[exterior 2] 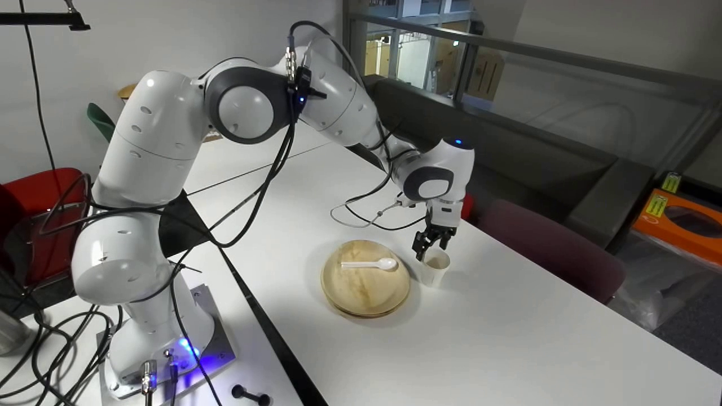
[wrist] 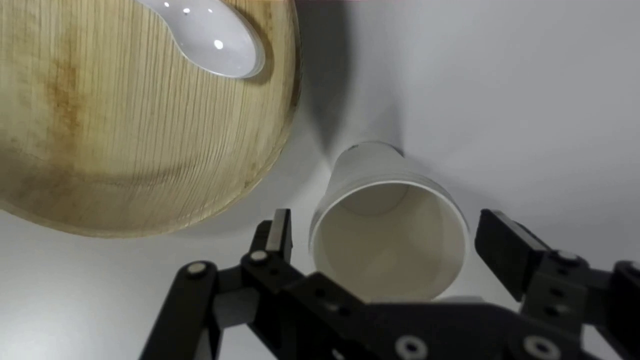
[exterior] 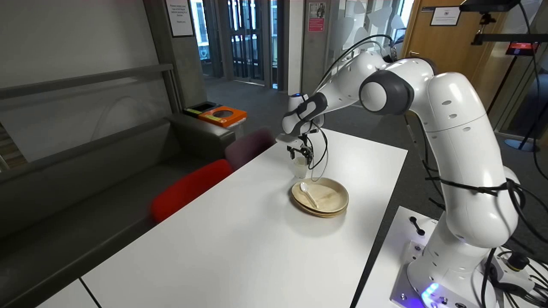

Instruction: Put the cup on the plate

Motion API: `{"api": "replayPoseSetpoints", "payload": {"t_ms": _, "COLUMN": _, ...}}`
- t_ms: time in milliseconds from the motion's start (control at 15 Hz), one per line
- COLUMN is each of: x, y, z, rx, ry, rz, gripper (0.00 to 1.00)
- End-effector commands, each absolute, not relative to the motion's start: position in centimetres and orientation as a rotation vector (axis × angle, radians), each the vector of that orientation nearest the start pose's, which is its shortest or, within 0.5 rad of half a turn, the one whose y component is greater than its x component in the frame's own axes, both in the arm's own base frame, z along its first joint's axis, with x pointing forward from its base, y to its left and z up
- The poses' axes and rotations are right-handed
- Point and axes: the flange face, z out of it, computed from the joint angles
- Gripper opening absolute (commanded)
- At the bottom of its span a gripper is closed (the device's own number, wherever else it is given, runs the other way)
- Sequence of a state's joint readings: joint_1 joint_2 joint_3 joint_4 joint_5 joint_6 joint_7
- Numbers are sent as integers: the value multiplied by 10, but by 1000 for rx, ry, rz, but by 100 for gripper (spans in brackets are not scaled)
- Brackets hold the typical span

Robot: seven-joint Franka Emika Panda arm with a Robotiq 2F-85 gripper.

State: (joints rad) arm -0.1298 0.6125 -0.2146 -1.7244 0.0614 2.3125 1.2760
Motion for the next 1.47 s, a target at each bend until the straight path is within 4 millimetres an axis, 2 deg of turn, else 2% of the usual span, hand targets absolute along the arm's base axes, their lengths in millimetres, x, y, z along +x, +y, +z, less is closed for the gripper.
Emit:
{"api": "replayPoseSetpoints", "payload": {"t_ms": 0, "x": 614, "y": -219, "z": 243, "rx": -2235, "ry": 2296, "rz": 8, "gripper": 100}}
{"api": "replayPoseSetpoints", "payload": {"t_ms": 533, "x": 604, "y": -232, "z": 236, "rx": -2246, "ry": 2307, "rz": 27, "gripper": 100}}
{"api": "replayPoseSetpoints", "payload": {"t_ms": 800, "x": 596, "y": -228, "z": 247, "rx": -2257, "ry": 2279, "rz": -11, "gripper": 100}}
{"api": "replayPoseSetpoints", "payload": {"t_ms": 1067, "x": 578, "y": -223, "z": 262, "rx": -2294, "ry": 2217, "rz": -65, "gripper": 100}}
{"api": "replayPoseSetpoints", "payload": {"t_ms": 1400, "x": 556, "y": -225, "z": 265, "rx": -2302, "ry": 2195, "rz": -52, "gripper": 100}}
